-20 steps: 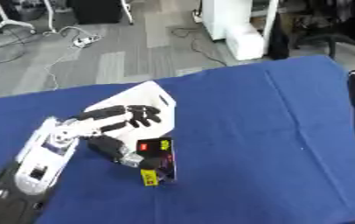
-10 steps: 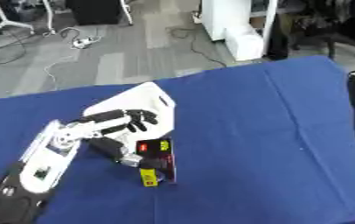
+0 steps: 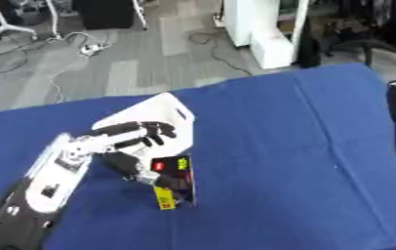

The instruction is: Pick up objects on the table and place them in the box.

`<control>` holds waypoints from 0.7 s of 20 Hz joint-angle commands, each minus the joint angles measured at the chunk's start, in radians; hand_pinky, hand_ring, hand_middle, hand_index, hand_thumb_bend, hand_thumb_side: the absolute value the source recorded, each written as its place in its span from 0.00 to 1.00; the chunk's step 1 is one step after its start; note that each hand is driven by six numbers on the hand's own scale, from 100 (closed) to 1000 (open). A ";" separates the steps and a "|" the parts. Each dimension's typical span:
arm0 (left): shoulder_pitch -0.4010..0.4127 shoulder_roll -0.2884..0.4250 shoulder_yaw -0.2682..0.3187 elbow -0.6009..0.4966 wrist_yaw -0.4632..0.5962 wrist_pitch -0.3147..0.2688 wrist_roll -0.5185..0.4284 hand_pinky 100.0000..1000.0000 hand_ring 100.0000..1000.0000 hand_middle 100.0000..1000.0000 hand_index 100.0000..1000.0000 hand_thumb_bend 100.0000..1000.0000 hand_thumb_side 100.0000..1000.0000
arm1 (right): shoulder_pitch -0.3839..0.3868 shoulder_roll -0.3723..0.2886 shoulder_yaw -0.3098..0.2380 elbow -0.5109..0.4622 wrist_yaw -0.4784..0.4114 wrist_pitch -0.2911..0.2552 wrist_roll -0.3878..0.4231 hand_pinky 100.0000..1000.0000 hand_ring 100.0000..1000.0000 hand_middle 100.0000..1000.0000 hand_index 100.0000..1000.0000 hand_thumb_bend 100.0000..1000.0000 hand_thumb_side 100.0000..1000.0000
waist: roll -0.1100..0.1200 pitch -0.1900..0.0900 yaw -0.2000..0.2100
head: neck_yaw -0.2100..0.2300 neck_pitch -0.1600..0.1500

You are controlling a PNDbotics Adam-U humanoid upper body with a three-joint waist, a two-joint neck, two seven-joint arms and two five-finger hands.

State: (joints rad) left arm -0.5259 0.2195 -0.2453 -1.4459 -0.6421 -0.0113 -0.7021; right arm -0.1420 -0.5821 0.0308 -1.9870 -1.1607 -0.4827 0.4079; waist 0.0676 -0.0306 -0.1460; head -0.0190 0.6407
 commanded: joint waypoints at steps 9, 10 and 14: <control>-0.025 -0.003 -0.005 0.017 0.003 -0.020 0.001 0.78 0.84 1.00 0.94 0.67 0.62 | -0.020 -0.026 -0.006 -0.013 -0.005 0.004 0.000 0.07 0.21 0.16 0.31 0.00 1.00 | -0.004 -0.007 -0.003 | -0.007 -0.013; -0.023 -0.004 -0.006 0.019 0.005 -0.022 0.002 0.78 0.84 1.00 0.94 0.67 0.62 | -0.021 -0.026 -0.006 -0.013 -0.005 0.004 0.000 0.07 0.21 0.16 0.31 0.00 1.00 | -0.004 -0.007 -0.004 | -0.008 -0.013; -0.017 -0.008 -0.007 0.029 0.009 -0.028 0.007 0.77 0.84 1.00 0.94 0.67 0.62 | -0.023 -0.026 -0.006 -0.013 -0.007 0.004 0.000 0.07 0.21 0.16 0.31 0.00 1.00 | -0.004 -0.007 -0.005 | -0.009 -0.012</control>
State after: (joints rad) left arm -0.5283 0.2097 -0.2517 -1.4090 -0.6411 -0.0340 -0.6976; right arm -0.1475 -0.5821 0.0308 -1.9870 -1.1621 -0.4793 0.4086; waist 0.0684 -0.0305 -0.1512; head -0.0190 0.6405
